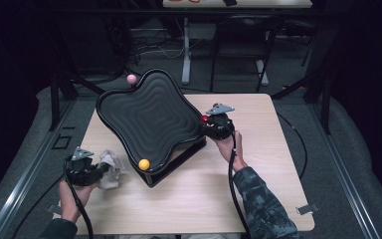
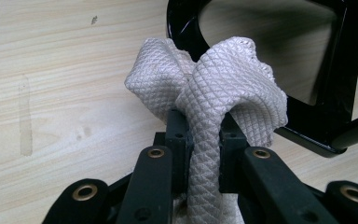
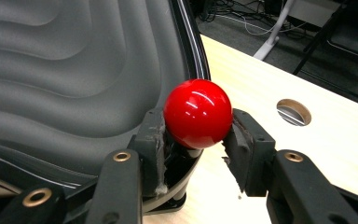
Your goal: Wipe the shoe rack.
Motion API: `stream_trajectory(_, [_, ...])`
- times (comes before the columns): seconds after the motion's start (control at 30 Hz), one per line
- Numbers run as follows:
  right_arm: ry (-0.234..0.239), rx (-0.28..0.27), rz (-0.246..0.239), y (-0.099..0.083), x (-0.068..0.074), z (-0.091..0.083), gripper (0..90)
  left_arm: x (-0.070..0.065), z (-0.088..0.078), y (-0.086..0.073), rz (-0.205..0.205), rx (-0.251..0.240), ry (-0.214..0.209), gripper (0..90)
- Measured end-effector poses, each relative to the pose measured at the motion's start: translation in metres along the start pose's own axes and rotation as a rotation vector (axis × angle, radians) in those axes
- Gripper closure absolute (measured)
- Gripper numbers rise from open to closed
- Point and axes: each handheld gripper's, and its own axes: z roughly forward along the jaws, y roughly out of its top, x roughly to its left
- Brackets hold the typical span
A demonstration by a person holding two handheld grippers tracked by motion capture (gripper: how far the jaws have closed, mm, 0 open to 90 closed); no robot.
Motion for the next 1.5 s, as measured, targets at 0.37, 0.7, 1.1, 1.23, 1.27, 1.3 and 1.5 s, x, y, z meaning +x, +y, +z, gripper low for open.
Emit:
stream_trajectory(0.37, [-0.015, 0.019, 0.003, 0.007, -0.011, 0.010, 59.7, -0.004, 0.003, 0.001, 0.007, -0.001, -0.009, 79.0])
stream_trajectory(0.7, [-0.041, 0.040, 0.010, 0.011, -0.026, 0.014, 60.2, -0.008, 0.006, 0.002, 0.013, 0.006, -0.015, 78.9])
stream_trajectory(1.1, [-0.074, 0.069, 0.022, 0.009, -0.044, 0.021, 60.4, -0.011, 0.008, 0.003, 0.026, 0.008, -0.026, 79.0])
stream_trajectory(1.23, [-0.058, 0.052, 0.055, 0.009, -0.044, 0.011, 53.3, -0.013, 0.009, 0.003, 0.026, 0.009, -0.029, 78.9])
stream_trajectory(1.27, [-0.043, 0.052, 0.068, 0.008, -0.043, 0.008, 51.0, -0.013, 0.009, 0.003, 0.027, 0.008, -0.030, 78.9])
stream_trajectory(1.3, [-0.028, 0.047, 0.077, 0.006, -0.041, 0.004, 47.6, -0.014, 0.009, 0.003, 0.026, 0.010, -0.032, 78.9])
stream_trajectory(1.5, [0.044, 0.036, 0.071, -0.004, -0.019, -0.028, 36.1, -0.015, 0.009, 0.003, 0.029, 0.009, -0.029, 79.0])
